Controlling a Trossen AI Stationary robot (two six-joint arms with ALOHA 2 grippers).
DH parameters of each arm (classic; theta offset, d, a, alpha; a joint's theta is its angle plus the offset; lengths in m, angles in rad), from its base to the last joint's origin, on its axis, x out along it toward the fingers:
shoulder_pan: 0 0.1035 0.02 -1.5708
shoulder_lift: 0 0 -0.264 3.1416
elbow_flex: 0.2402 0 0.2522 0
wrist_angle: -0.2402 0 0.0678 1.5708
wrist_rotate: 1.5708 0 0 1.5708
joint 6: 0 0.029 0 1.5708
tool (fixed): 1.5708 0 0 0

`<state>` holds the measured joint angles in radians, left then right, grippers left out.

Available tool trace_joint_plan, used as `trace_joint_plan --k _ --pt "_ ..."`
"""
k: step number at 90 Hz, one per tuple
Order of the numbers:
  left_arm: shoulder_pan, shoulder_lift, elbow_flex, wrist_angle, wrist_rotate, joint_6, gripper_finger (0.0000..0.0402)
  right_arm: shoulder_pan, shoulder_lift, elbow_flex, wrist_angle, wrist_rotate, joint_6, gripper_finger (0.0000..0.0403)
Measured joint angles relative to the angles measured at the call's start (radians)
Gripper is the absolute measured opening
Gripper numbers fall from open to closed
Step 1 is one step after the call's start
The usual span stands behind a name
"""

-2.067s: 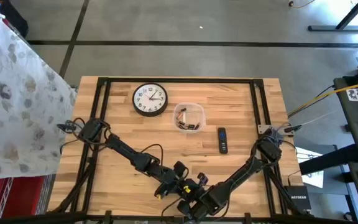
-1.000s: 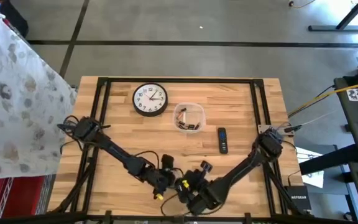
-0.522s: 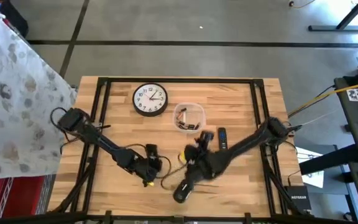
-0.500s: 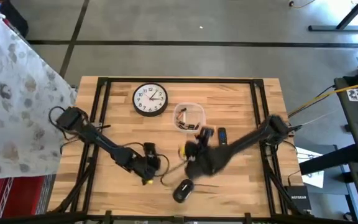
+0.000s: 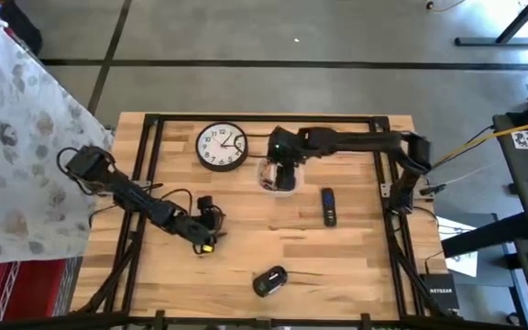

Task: Insert battery
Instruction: Insert the silver battery into the computer mouse

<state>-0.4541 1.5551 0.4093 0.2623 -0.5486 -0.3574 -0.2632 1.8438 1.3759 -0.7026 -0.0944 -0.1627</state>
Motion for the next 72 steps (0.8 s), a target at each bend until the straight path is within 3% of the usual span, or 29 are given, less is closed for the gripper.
trace_joint_plan --k 14,25,36,56,72 --pt "0.0 0.0 -0.024 0.052 -0.014 0.01 0.0276 0.017 0.09 -0.012 -0.009 -0.149 -0.082 0.0138" --pt "0.009 0.0 -0.03 0.078 -0.03 0.02 0.0276 0.042 0.128 -0.012 -0.002 -0.142 -0.113 0.0138" --pt "0.028 0.0 -0.03 0.081 -0.043 0.033 0.0276 0.039 0.158 -0.01 0.019 -0.044 -0.13 0.0138" --pt "0.059 0.0 -0.029 0.088 -0.044 0.057 0.0276 0.034 0.183 -0.001 0.045 0.246 -0.084 0.0138" --pt "0.061 0.0 -0.029 0.09 -0.043 0.053 0.0276 0.034 0.175 0.059 -0.014 0.262 -0.073 0.0138"
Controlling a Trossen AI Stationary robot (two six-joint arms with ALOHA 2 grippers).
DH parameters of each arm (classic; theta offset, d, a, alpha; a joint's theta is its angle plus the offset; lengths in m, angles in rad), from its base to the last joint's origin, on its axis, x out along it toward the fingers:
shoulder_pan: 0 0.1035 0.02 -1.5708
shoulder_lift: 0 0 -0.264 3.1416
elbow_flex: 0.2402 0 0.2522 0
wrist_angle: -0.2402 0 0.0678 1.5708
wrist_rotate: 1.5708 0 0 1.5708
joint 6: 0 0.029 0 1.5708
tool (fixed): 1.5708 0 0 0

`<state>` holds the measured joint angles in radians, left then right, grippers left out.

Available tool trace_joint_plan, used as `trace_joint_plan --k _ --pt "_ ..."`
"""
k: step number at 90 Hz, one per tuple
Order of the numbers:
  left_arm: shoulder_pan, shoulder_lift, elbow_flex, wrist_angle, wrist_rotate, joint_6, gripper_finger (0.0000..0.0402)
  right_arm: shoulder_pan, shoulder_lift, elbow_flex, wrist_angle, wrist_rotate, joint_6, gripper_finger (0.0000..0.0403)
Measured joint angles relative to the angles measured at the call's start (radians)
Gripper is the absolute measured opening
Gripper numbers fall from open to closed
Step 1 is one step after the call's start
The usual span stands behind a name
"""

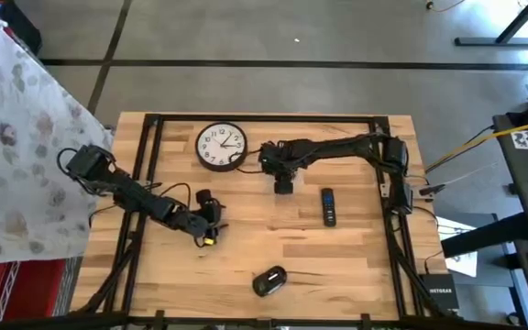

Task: Insert battery
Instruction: Insert the silver battery into the computer mouse

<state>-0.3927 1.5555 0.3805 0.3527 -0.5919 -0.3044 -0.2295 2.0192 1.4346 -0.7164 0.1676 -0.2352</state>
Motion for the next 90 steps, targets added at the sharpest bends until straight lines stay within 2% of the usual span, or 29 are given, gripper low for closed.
trace_joint_plan --k 11,27,42,66,78,90 --pt "0.0 0.0 0.0 0.0 0.0 -0.005 0.0276 0.0 -0.001 0.042 -0.051 -0.008 -0.004 0.0138" --pt "0.0 0.0 0.0 0.001 0.001 -0.007 0.0276 -0.015 0.002 0.069 -0.083 -0.184 -0.03 0.0138" --pt "0.0 0.0 0.001 0.001 0.002 -0.009 0.0276 -0.035 0.026 0.067 -0.111 -0.161 -0.022 0.0138" --pt "0.0 -0.001 0.001 0.003 0.003 -0.01 0.0276 -0.031 0.033 0.067 -0.116 -0.232 -0.03 0.0138" --pt "-0.001 -0.001 0.001 0.003 0.004 -0.01 0.0276 -0.032 0.059 0.067 -0.102 -0.21 -0.02 0.0138" --pt "-0.001 -0.001 0.001 0.003 0.004 -0.01 0.0276 -0.031 0.082 0.069 -0.095 -0.076 0.008 0.0138"
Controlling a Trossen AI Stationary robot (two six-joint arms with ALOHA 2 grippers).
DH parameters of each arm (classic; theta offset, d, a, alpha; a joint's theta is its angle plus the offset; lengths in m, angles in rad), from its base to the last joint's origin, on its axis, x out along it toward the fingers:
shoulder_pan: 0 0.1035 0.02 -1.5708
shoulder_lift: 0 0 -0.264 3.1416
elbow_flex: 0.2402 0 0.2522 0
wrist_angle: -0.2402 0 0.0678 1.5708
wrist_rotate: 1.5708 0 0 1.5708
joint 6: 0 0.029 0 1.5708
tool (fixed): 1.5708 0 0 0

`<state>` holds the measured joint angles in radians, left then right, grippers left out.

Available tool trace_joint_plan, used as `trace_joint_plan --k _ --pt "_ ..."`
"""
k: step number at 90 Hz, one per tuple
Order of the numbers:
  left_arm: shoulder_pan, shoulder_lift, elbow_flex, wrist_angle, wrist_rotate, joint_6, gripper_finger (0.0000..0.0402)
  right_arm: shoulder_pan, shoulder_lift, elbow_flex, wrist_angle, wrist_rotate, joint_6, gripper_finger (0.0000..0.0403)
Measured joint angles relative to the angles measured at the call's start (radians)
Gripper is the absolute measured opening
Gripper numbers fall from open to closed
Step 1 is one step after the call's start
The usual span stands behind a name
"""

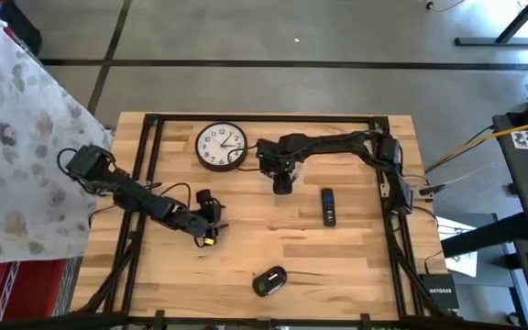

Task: Insert battery
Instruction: Insert the silver battery into the computer mouse

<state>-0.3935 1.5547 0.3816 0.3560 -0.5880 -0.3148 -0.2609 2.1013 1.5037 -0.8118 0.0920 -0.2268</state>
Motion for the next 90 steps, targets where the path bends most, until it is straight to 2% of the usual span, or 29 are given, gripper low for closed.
trace_joint_plan --k 11,22,28,39,57,90 --pt "0.0 -0.001 0.0 0.0 -0.001 0.0 0.0276 0.0 -0.005 -0.001 -0.013 0.217 0.079 0.0138" --pt "0.0 -0.001 0.0 -0.001 -0.001 -0.004 0.0276 -0.005 -0.05 -0.002 -0.025 0.247 0.086 0.0138" --pt "0.0 -0.001 0.0 -0.001 0.0 -0.004 0.0276 -0.004 -0.073 -0.001 -0.032 0.218 0.062 0.0138" --pt "0.0 -0.001 0.0 -0.001 -0.001 -0.004 0.0276 -0.02 -0.093 -0.002 -0.042 0.072 0.002 0.0138" --pt "0.0 -0.001 0.0 0.0 -0.001 -0.004 0.0276 -0.07 -0.087 -0.002 -0.072 -0.057 -0.046 0.0138" --pt "0.0 -0.001 0.0 0.0 -0.001 -0.004 0.0276 -0.08 -0.031 -0.002 -0.053 -0.108 -0.139 0.0138"
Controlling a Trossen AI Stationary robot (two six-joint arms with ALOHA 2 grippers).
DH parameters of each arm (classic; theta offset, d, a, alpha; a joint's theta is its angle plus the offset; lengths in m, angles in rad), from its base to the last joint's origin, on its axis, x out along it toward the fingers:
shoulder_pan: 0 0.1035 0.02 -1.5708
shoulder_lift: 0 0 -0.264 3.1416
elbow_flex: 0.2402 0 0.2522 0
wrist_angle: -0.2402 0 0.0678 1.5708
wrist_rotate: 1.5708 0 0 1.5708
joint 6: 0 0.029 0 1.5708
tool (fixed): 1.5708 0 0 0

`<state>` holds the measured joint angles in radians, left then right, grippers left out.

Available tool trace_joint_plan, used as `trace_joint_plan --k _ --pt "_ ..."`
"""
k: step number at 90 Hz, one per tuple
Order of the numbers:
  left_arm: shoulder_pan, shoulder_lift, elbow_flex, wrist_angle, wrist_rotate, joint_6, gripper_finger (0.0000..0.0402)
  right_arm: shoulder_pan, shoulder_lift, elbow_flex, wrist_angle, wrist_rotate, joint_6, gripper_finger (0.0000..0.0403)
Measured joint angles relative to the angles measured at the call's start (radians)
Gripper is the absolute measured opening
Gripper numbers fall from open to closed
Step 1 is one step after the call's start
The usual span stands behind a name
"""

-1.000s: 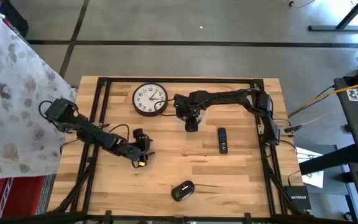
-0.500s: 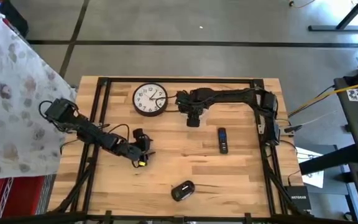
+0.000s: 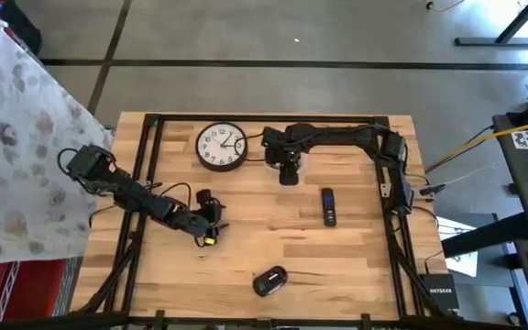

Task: Insert battery
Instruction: Insert the silver battery into the computer mouse

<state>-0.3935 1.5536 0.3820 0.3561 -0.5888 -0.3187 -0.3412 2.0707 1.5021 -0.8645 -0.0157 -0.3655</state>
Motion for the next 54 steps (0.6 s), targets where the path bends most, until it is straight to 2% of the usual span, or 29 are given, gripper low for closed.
trace_joint_plan --k 18,24,41,54 --pt "0.0 0.0 0.0 0.0 0.0 -0.006 0.0276 0.001 0.022 0.002 0.014 -0.002 -0.006 0.0138" --pt "0.0 0.0 0.0 -0.001 0.0 -0.009 0.0276 0.001 0.028 0.001 0.016 0.034 0.012 0.0138" --pt "0.0 0.0 0.001 -0.001 0.0 -0.011 0.0276 0.0 0.024 0.001 0.013 0.231 0.115 0.0138" --pt "0.0 0.0 0.001 0.0 0.0 -0.011 0.0276 0.0 0.024 0.006 0.0 0.239 0.096 0.0138"
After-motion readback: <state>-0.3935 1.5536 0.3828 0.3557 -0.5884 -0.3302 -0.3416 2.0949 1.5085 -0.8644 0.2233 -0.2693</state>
